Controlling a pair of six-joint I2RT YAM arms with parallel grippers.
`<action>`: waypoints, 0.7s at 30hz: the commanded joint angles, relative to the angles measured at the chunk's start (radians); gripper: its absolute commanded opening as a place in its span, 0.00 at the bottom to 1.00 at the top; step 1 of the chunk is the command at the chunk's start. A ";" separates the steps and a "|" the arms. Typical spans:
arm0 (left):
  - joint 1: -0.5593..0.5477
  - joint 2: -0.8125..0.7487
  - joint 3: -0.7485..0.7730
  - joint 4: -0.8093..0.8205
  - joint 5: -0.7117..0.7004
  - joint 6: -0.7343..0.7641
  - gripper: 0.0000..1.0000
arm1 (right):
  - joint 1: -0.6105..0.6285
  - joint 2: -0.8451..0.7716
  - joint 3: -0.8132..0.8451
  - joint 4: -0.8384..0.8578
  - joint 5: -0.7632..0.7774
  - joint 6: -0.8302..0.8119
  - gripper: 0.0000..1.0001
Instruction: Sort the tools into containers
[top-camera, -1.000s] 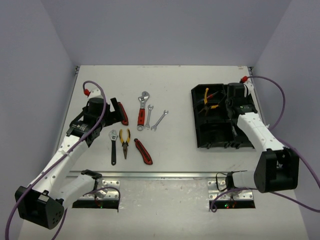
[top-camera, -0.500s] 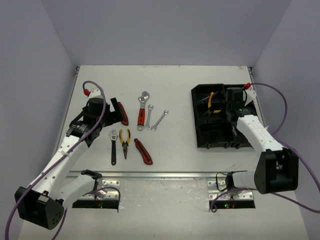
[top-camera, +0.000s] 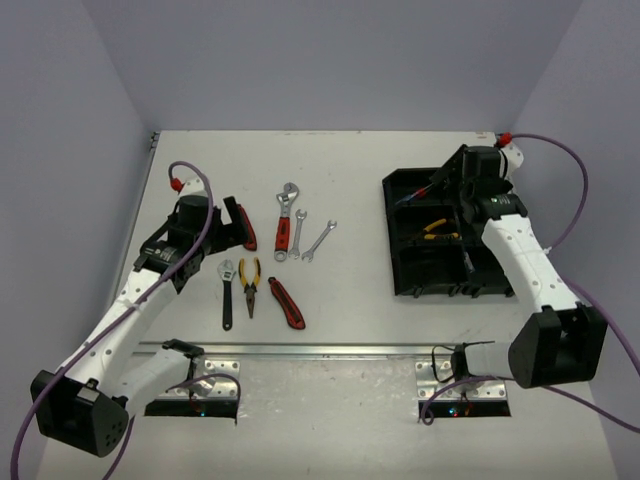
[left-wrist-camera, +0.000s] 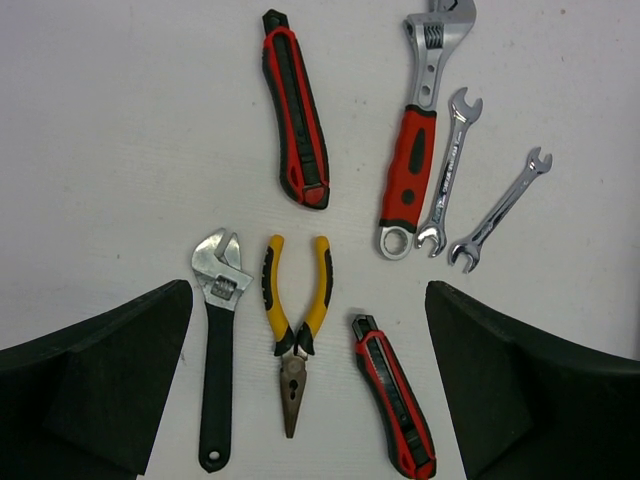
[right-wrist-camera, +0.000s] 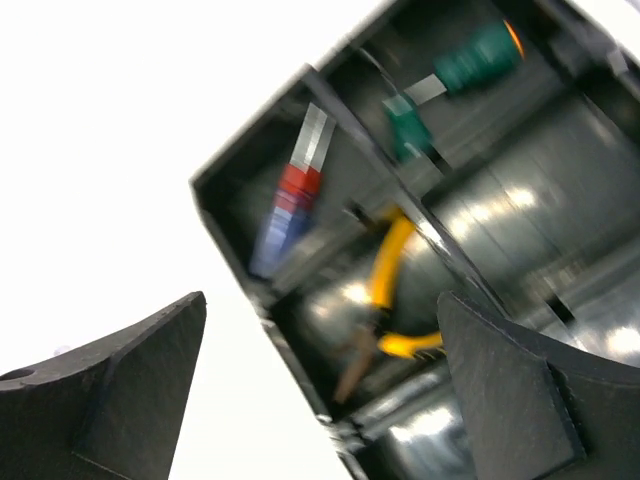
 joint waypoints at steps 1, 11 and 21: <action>0.009 0.077 0.014 0.004 0.136 -0.058 1.00 | -0.001 -0.045 0.132 -0.075 -0.116 -0.138 0.99; -0.099 0.287 -0.070 0.076 0.070 -0.241 1.00 | 0.003 -0.151 -0.004 -0.087 -0.555 -0.255 0.91; -0.105 0.426 -0.123 0.116 -0.060 -0.302 0.63 | 0.016 -0.195 -0.102 -0.064 -0.651 -0.277 0.87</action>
